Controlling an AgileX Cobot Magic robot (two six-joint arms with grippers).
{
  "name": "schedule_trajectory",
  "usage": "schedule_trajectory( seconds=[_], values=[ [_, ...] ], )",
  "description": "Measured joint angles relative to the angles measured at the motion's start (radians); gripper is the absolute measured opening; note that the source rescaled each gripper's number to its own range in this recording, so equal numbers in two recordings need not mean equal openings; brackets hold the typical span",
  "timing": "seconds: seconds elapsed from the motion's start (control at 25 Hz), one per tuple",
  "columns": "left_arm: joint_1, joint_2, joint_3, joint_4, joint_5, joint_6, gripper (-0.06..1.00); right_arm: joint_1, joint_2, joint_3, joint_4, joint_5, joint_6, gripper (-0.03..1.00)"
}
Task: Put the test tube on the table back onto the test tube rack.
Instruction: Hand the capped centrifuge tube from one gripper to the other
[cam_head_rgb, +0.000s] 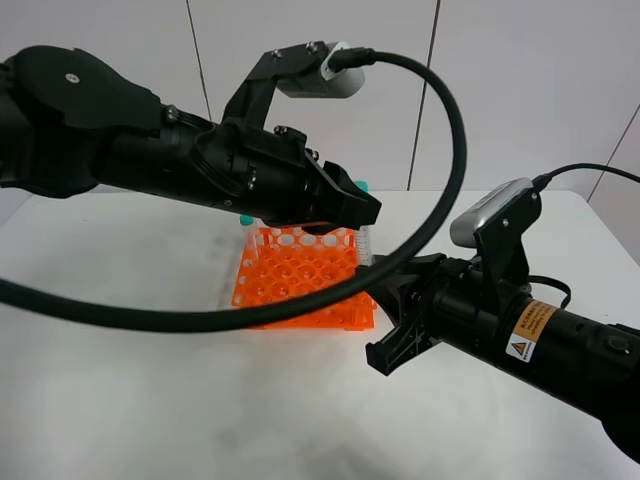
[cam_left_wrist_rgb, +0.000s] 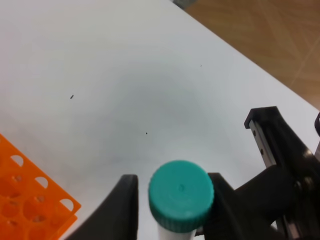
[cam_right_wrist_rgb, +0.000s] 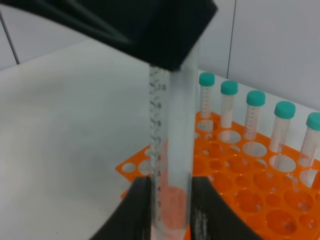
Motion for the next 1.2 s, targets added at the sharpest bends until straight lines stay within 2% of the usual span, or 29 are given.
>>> schedule_trajectory(
  seconds=[0.12, 0.48, 0.8, 0.88, 1.0, 1.08, 1.2],
  values=[
    [-0.001, 0.0, 0.0, -0.003, 0.0, 0.014, 0.0, 0.0, 0.0, 0.0, 0.0, 0.0, 0.003, 0.01],
    [-0.001, 0.0, 0.0, -0.008, -0.005, 0.023, 0.0, 0.0, 0.0, 0.0, 0.0, 0.0, 0.003, 0.01],
    [-0.001, 0.0, 0.0, -0.063, -0.02, 0.06, 0.0, 0.0, 0.0, 0.0, -0.01, -0.009, 0.008, 0.03],
    [-0.001, 0.0, 0.0, -0.075, -0.038, 0.064, 0.0, 0.0, 0.0, 0.0, -0.032, -0.006, 0.008, 0.16],
    [-0.001, 0.0, 0.0, -0.076, -0.048, 0.065, 0.0, 0.0, 0.0, 0.0, -0.05, -0.004, 0.006, 0.53],
    [-0.001, 0.0, 0.0, -0.078, -0.048, 0.065, 0.0, 0.0, 0.0, 0.0, -0.053, -0.003, -0.008, 0.65],
    [-0.001, 0.0, 0.0, -0.078, -0.051, 0.065, 0.0, 0.0, 0.0, 0.0, -0.055, -0.003, -0.031, 0.74]
  ],
)
